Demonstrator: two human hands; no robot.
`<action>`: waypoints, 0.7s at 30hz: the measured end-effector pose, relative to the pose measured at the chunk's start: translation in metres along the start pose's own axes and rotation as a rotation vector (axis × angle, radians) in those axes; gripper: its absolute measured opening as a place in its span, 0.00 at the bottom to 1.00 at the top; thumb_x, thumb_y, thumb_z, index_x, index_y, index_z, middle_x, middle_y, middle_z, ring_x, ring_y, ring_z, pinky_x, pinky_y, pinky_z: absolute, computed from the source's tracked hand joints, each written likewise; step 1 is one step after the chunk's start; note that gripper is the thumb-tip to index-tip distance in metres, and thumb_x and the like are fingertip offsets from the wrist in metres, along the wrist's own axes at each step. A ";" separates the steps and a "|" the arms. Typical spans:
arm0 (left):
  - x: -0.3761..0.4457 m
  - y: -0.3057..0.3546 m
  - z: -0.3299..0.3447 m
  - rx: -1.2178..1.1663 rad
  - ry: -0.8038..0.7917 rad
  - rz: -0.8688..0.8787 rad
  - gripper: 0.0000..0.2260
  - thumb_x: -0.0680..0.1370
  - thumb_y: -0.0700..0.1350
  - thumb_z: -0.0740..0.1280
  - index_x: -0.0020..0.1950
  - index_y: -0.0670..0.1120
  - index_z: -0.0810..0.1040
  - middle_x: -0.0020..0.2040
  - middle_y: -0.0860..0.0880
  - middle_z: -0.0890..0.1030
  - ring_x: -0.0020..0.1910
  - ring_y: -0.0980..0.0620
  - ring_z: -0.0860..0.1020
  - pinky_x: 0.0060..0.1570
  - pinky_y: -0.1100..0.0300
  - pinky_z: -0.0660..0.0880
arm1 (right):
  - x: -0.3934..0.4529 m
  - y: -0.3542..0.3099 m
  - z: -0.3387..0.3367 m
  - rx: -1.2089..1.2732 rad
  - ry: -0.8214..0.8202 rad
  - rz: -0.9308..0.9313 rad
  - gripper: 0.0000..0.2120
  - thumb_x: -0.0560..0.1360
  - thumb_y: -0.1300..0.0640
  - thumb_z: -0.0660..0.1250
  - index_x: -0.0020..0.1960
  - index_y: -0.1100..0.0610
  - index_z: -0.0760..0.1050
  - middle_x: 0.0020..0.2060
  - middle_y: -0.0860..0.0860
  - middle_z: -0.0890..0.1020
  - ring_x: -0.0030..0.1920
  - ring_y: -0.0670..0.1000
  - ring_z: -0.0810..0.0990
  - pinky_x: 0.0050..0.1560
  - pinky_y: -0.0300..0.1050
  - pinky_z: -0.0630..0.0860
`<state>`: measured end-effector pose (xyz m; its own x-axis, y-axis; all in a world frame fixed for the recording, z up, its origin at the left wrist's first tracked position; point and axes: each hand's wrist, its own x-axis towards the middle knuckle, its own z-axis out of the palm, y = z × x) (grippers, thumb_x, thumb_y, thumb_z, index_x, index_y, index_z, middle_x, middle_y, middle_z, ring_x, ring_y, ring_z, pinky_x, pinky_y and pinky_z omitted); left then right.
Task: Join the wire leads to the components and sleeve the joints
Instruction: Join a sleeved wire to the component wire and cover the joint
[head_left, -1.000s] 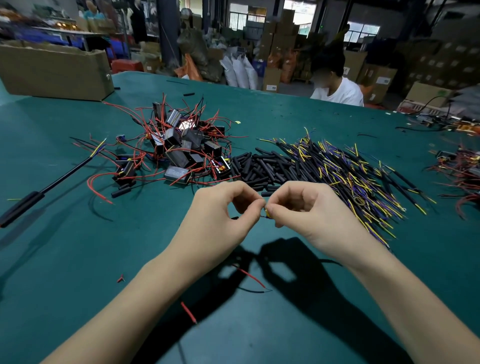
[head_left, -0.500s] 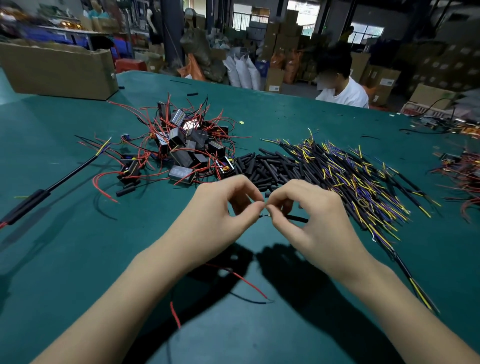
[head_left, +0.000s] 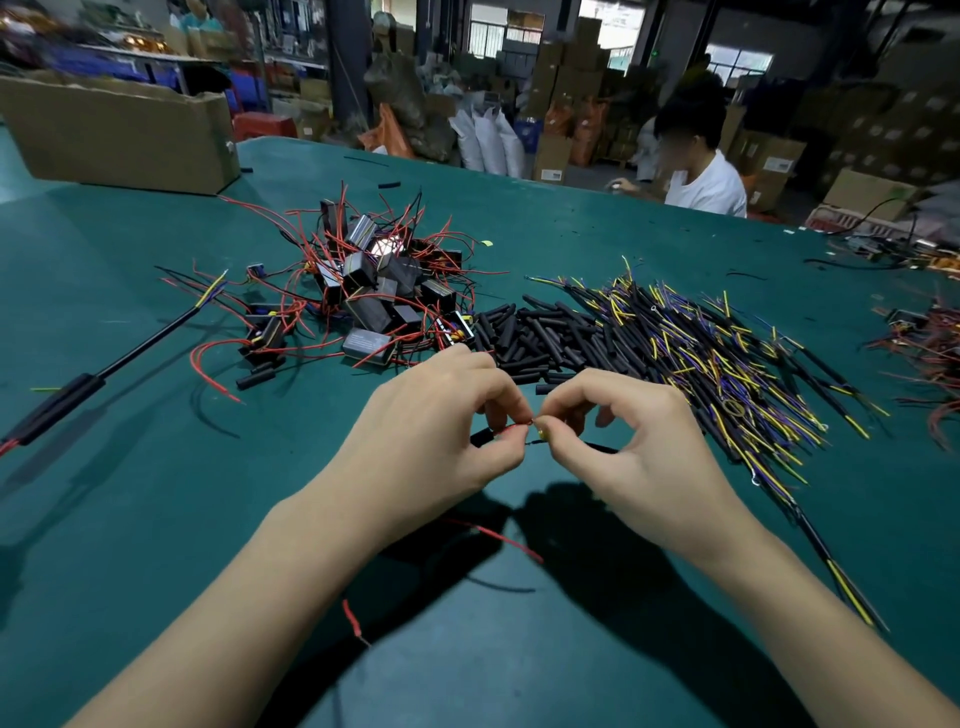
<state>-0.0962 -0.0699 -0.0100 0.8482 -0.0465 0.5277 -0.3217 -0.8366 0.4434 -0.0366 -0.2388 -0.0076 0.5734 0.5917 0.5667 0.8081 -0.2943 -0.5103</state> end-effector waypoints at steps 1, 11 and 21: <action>0.000 -0.001 0.000 -0.015 -0.002 -0.007 0.06 0.71 0.50 0.66 0.42 0.51 0.80 0.38 0.56 0.76 0.42 0.57 0.73 0.40 0.57 0.71 | 0.000 0.000 0.000 0.006 0.004 -0.005 0.03 0.70 0.63 0.69 0.39 0.57 0.78 0.34 0.42 0.79 0.38 0.44 0.75 0.42 0.30 0.66; 0.005 -0.003 -0.006 -0.753 -0.280 -0.417 0.04 0.74 0.43 0.71 0.38 0.48 0.82 0.32 0.55 0.78 0.31 0.61 0.70 0.33 0.73 0.66 | 0.001 0.002 -0.003 -0.472 0.084 -0.417 0.06 0.75 0.64 0.65 0.40 0.61 0.78 0.38 0.50 0.80 0.38 0.54 0.77 0.39 0.49 0.70; -0.003 0.009 -0.001 0.182 0.072 0.148 0.05 0.73 0.50 0.66 0.43 0.49 0.78 0.39 0.54 0.77 0.42 0.51 0.76 0.42 0.55 0.67 | 0.001 0.005 -0.005 0.215 -0.124 0.204 0.09 0.76 0.61 0.67 0.39 0.51 0.76 0.33 0.47 0.78 0.35 0.46 0.74 0.39 0.44 0.71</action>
<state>-0.1016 -0.0770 -0.0071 0.7629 -0.1423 0.6307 -0.3539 -0.9083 0.2232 -0.0314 -0.2435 -0.0071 0.6890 0.6278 0.3620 0.6233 -0.2585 -0.7380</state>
